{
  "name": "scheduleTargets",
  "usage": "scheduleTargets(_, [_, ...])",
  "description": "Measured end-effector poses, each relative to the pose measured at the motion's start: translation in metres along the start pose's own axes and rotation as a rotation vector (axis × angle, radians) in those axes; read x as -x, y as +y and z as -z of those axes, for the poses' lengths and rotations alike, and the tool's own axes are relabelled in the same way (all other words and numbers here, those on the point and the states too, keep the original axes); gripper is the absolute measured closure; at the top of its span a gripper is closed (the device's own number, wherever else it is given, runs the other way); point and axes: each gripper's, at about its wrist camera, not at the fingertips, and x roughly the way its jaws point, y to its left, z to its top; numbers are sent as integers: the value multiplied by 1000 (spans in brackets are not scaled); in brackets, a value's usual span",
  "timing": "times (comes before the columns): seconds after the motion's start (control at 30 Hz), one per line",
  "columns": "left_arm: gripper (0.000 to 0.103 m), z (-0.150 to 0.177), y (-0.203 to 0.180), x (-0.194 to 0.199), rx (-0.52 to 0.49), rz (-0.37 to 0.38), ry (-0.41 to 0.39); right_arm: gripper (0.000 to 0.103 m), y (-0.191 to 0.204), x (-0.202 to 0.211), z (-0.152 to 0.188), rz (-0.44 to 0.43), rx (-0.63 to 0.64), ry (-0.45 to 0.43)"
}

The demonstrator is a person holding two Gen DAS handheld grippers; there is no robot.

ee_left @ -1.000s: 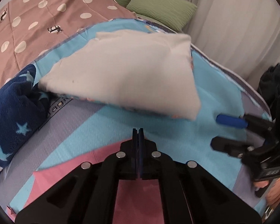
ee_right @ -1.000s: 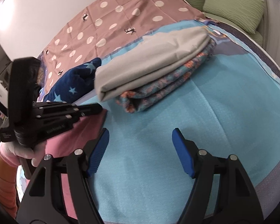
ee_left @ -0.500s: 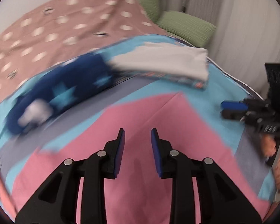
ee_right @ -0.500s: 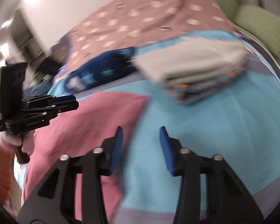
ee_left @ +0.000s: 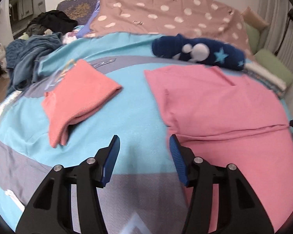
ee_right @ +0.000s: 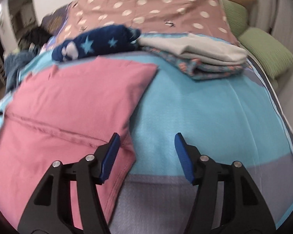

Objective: Fold small clothes
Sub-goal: 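Move both open grippers over the flat pink shirt's hem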

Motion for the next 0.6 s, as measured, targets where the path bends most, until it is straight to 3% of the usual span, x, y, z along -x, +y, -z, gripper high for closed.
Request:
scheduleTargets(0.07, [49, 3, -11, 0, -9, 80, -4, 42, -3, 7, 2, -20, -34, -3])
scheduleTargets(0.1, [49, 6, -17, -2, -32, 80, 0, 41, -3, 10, 4, -39, -51, -1])
scheduleTargets(0.2, [49, 13, -34, -23, -131, -52, 37, 36, 2, 13, 15, -44, -63, 19])
scheduleTargets(0.23, [51, 14, -36, -25, -135, -58, 22, 36, 2, 12, 17, -41, -66, 31])
scheduleTargets(0.27, [58, 12, -34, -23, -120, -48, 16, 35, 1, 12, 21, -39, -72, 47])
scheduleTargets(0.3, [82, 12, -30, -21, -110, -43, 15, 33, -1, 10, 28, -37, -83, 72])
scheduleTargets(0.33, [97, 13, -30, -17, -104, -32, 17, 33, -3, 10, 35, -35, -89, 81])
scheduleTargets(0.47, [103, 23, -38, -5, -146, -68, 8, 32, 1, 19, 55, 0, -35, 61])
scheduleTargets(0.6, [103, 45, -27, 15, -54, 64, 28, 33, 0, 32, 67, 6, -67, 42])
